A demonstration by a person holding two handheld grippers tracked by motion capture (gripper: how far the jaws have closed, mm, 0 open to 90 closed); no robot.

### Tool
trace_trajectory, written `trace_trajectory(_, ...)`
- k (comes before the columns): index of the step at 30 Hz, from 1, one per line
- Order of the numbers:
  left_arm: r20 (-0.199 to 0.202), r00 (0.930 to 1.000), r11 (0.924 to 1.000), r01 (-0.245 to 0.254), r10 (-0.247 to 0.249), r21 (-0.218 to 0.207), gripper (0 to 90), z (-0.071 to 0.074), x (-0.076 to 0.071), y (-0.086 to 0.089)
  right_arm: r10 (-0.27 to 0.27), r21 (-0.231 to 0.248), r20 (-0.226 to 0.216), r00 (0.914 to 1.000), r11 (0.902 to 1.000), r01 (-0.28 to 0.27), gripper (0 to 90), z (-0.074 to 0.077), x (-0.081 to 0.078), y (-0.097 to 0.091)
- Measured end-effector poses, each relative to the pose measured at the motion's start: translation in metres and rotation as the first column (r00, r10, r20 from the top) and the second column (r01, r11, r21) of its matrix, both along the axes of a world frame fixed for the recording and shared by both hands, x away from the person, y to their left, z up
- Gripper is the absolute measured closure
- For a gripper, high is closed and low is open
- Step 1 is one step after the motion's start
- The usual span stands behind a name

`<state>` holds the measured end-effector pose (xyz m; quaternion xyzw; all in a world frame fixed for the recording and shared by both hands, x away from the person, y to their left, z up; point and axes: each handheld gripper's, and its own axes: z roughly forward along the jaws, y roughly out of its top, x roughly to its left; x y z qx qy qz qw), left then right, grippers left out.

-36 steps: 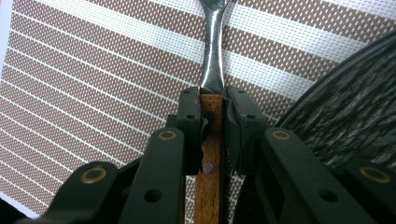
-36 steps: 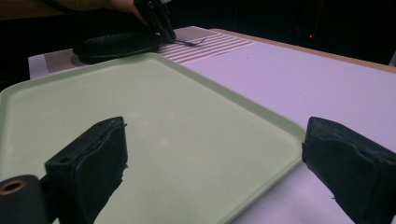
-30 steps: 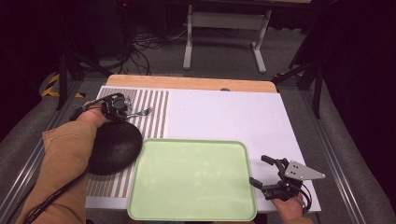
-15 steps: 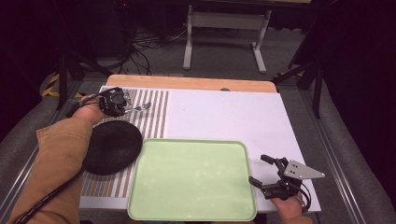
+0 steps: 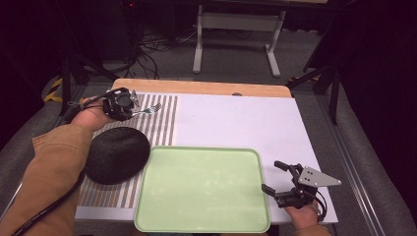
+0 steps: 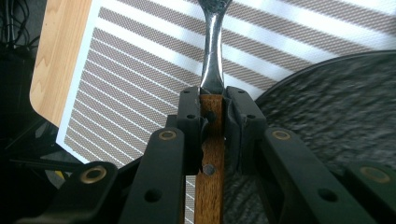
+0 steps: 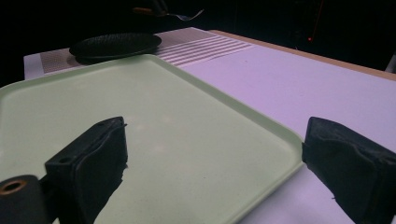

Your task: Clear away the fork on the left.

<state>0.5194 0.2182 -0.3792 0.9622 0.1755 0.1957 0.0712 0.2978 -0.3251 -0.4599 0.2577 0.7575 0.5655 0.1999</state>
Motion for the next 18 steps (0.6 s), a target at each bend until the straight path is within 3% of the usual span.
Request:
trace_trajectory(7,0.004,0.9999,0.9999,-0.013,0.013,-0.011,77.5,0.012,-0.017,-0.007,0.002,-0.002,0.004,1.0000,1.0000,-0.002,7.2,0.001,0.002,0.000)
trace_trajectory(13,0.024,0.9996,0.9994,-0.015,0.014,0.030,77.5,0.021,-0.034,-0.019,0.007,-0.005,0.010,0.9999,1.0000,-0.007,7.2,0.002,0.003,0.001)
trace_trajectory(16,0.041,0.9982,0.9979,-0.045,0.043,0.048,77.4,0.023,-0.044,-0.025,0.012,-0.007,0.010,0.9999,0.9999,-0.012,7.2,0.003,0.004,0.002)
trace_trajectory(18,0.036,0.9981,0.9981,-0.051,0.049,0.035,77.4,0.024,-0.052,-0.029,0.016,-0.005,0.014,0.9998,0.9999,-0.016,7.2,0.004,0.005,0.002)
